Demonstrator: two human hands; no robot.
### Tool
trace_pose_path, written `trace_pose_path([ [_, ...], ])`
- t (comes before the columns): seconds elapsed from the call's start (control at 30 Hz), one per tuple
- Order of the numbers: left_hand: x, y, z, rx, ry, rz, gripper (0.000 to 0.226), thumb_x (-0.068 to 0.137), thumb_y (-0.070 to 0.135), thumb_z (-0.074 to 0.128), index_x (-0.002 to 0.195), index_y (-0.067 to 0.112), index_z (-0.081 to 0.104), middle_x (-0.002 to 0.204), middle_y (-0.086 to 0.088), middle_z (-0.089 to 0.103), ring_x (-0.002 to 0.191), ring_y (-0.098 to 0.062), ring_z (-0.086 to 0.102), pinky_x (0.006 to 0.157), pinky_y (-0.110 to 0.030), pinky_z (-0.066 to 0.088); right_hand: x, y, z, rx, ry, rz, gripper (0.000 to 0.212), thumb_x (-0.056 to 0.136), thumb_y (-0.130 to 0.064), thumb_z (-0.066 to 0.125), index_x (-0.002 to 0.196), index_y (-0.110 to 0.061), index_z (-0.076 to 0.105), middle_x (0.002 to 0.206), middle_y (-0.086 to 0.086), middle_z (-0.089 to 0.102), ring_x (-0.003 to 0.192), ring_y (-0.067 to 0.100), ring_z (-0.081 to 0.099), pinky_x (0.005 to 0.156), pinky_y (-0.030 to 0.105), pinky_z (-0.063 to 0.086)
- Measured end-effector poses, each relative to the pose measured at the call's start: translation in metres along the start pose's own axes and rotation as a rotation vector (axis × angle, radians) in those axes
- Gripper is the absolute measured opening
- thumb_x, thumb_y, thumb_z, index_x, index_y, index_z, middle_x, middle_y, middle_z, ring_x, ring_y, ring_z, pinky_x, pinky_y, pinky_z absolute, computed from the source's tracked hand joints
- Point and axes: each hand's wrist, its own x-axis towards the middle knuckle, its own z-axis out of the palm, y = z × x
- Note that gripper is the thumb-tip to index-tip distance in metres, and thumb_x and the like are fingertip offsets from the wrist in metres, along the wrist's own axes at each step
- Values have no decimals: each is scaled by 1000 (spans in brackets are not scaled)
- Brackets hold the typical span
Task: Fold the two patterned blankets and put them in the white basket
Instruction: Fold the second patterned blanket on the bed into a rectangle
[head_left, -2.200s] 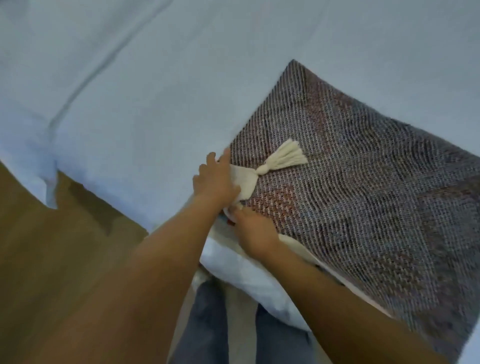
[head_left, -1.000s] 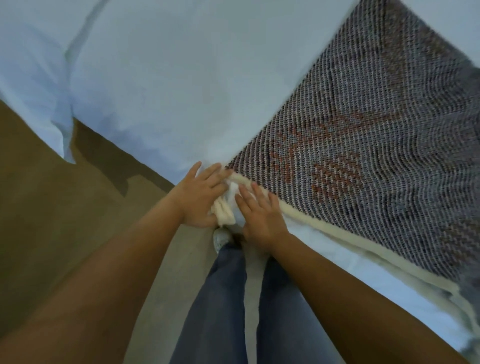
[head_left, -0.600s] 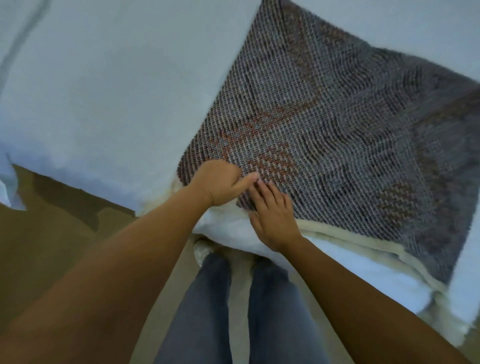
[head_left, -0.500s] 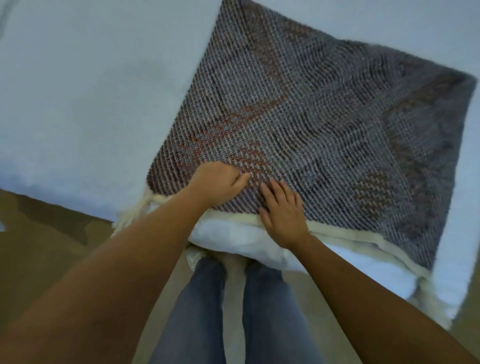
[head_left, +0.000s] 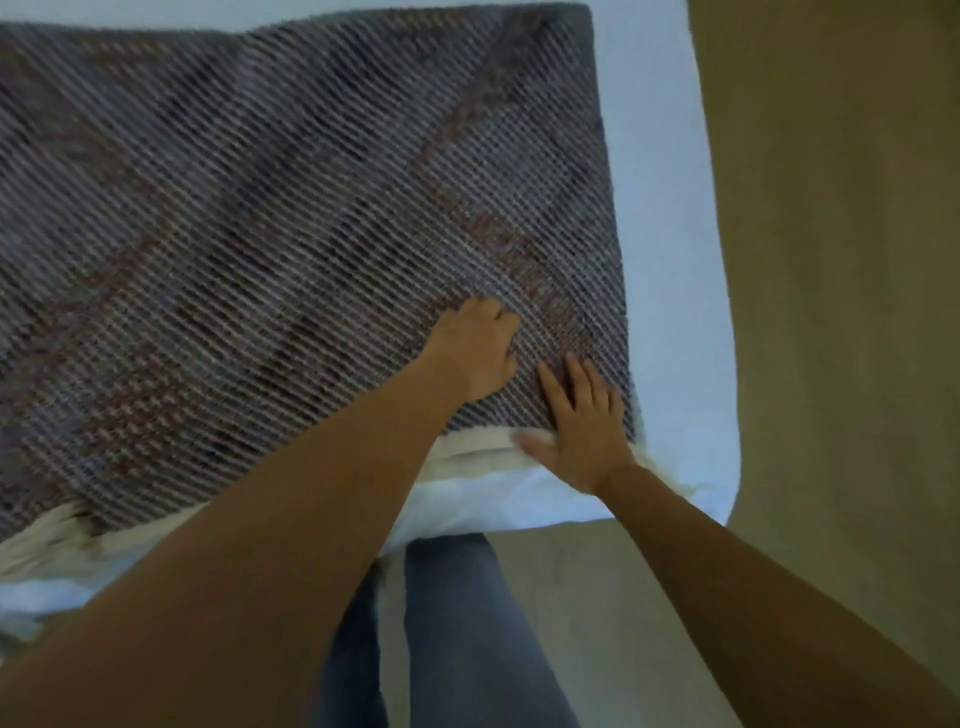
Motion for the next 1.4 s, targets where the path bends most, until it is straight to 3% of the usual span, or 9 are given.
trace_pose_path([
  [0.2, 11, 37, 29, 139, -60, 11, 60, 92, 37, 46, 143, 13, 24, 151, -13, 19, 139, -32, 16, 112, -46, 20, -16, 22, 15, -178, 251, -205, 63, 64, -37, 80, 123, -23, 61, 126, 19, 59, 112, 41, 58, 87, 56, 48],
  [0.3, 6, 37, 41, 152, -29, 14, 64, 93, 43, 39, 145, 13, 19, 154, -13, 13, 142, -30, 10, 114, -45, 11, -10, 25, 13, -166, 350, -245, 45, 71, -33, 72, 114, -24, 67, 108, 14, 68, 94, 32, 66, 79, 41, 52],
  [0.4, -6, 29, 51, 168, -30, 83, 77, 87, 60, 36, 147, 15, 17, 156, -11, 10, 143, -27, 6, 114, -48, 4, -7, 32, 7, -67, 352, -337, 50, 54, -15, 86, 102, -16, 73, 70, 9, 65, 55, 24, 62, 48, 24, 47],
  [0.53, -29, 13, 68, 360, -143, 183, 90, 82, 71, 33, 149, 20, 2, 158, -11, -3, 145, -28, -4, 113, -52, -4, -9, 48, 0, -77, 262, -428, 58, 45, -38, 92, 95, -13, 75, 52, 5, 62, 34, 19, 54, 29, 17, 37],
  [0.73, -24, 19, 68, 348, -186, 137, 63, 97, 48, 18, 147, 25, -10, 157, 0, -15, 144, -22, -15, 113, -49, -7, 3, 58, -15, -229, 110, -472, 45, 79, -28, 72, 120, -14, 62, 76, 10, 68, 58, 24, 64, 45, 26, 43],
  [0.97, -37, 75, 100, 258, -257, 182, 68, 97, 46, 26, 148, 18, -8, 157, -3, -14, 143, -26, -15, 113, -49, -9, -25, 82, -13, -210, 66, -422, 39, 59, -27, 85, 91, -8, 74, 52, 7, 63, 39, 21, 57, 36, 21, 40],
  [1.07, -31, 74, 96, 204, -252, 196, 81, 90, 61, 30, 149, 16, -2, 158, -7, -8, 144, -27, -8, 114, -51, -4, -26, 82, -4, -26, -2, -375, 50, 84, -43, 62, 116, -5, 61, 87, 17, 68, 71, 32, 65, 58, 31, 48],
  [1.3, 19, 71, 55, 21, -29, 32, 62, 96, 47, 28, 149, 20, 9, 157, -5, 6, 143, -23, 7, 113, -42, 9, -7, 72, -3, 625, 315, 472, 53, 84, -39, 62, 123, -6, 48, 113, 16, 53, 103, 32, 49, 86, 40, 41],
  [1.4, 47, 88, 37, -115, 11, -95, 63, 97, 47, 28, 149, 21, 6, 158, -8, 1, 143, -26, 4, 113, -48, 11, 8, 61, -11, 914, 168, 534, 44, 82, -46, 62, 105, -14, 42, 93, 0, 57, 87, 22, 58, 65, 31, 43],
])
